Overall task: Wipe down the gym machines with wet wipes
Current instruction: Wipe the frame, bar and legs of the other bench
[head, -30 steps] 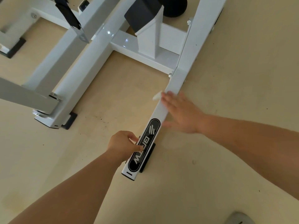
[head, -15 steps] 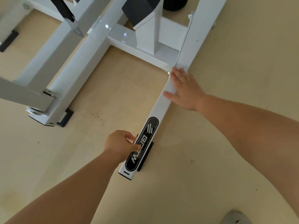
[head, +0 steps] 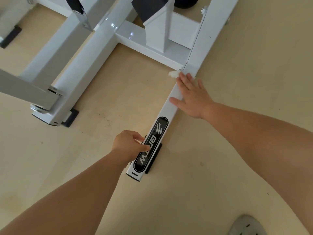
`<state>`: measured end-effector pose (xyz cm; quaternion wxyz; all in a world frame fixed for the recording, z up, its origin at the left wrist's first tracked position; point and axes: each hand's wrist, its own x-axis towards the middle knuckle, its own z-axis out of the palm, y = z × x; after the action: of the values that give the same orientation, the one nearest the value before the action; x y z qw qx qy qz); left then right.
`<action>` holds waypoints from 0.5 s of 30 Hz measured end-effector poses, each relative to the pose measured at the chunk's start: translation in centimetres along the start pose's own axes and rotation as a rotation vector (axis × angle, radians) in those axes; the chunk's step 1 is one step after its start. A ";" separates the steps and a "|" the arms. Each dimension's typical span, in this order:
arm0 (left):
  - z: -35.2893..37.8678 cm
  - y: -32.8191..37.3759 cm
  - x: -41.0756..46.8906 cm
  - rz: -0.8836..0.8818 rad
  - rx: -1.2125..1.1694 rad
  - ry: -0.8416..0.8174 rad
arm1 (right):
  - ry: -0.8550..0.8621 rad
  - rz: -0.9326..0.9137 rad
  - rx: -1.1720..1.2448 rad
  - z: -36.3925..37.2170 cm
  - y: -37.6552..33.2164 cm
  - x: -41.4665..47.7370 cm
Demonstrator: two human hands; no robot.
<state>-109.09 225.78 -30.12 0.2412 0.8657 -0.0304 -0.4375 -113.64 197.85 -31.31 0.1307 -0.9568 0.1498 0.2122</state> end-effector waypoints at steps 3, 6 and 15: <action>0.1 -0.2 0.0 0.010 -0.001 -0.001 | -0.049 -0.211 -0.065 2.5 -2.3 -3.8; 0.2 -0.3 -0.1 0.027 -0.004 0.011 | -0.112 -0.404 -0.055 6.2 -4.5 -9.1; 0.2 -2.0 -1.7 0.140 0.019 0.031 | -0.059 -0.173 -0.029 4.4 -5.3 -7.8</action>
<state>-110.63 227.94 -29.84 0.2634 0.8705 -0.0911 -0.4056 -120.20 205.95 -30.73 0.1389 -0.9613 0.0594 0.2303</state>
